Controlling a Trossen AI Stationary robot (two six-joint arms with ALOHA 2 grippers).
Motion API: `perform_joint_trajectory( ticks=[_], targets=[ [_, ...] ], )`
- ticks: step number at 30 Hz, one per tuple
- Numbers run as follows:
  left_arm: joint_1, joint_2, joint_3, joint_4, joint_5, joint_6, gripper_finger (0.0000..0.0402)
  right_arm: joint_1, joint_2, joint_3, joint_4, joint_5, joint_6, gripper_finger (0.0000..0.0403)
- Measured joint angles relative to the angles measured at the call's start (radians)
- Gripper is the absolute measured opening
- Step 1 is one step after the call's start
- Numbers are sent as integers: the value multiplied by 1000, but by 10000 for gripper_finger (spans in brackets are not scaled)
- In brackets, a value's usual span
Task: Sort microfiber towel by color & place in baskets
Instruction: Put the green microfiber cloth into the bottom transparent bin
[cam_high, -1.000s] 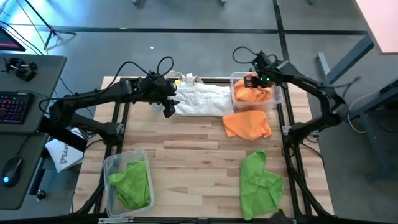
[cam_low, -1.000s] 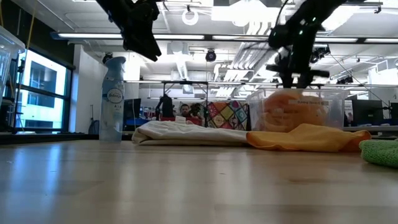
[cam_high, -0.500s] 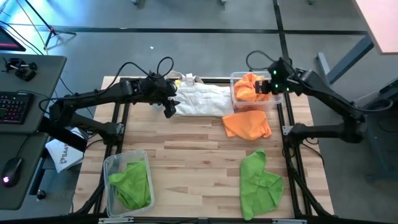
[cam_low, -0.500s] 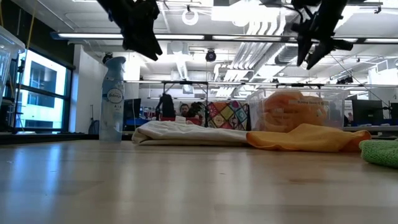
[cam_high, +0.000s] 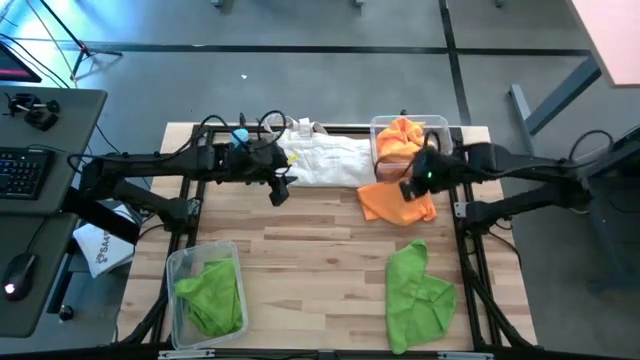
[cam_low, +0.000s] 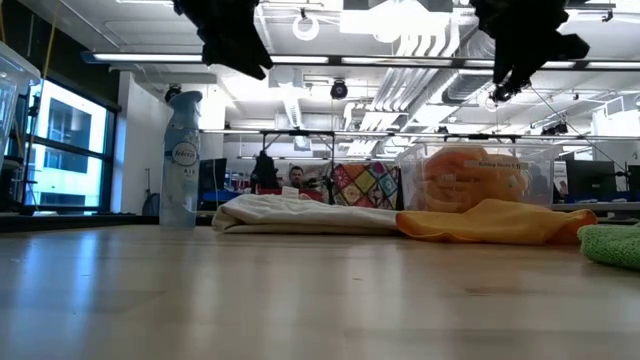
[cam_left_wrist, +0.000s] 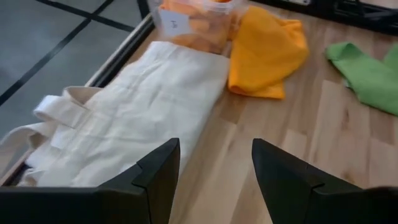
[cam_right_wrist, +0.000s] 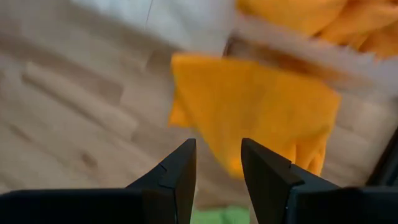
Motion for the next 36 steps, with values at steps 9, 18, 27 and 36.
perform_joint_trajectory(
  ticks=[9, 18, 27, 36],
  targets=[
    [-78, 0, 0, -1, 16, -82, 188, 229, 110, 0, -64, 63, 121, 121],
    [-153, 0, 0, -2, 19, -174, 188, 440, 184, -71, -53, 135, 284, 121],
    [-211, 0, 0, -2, -12, -268, 188, 616, 172, -359, 291, -17, 584, 122],
    [-226, 0, 0, -2, -55, -307, 188, 688, 176, -529, 539, -91, 727, 122]
  ],
)
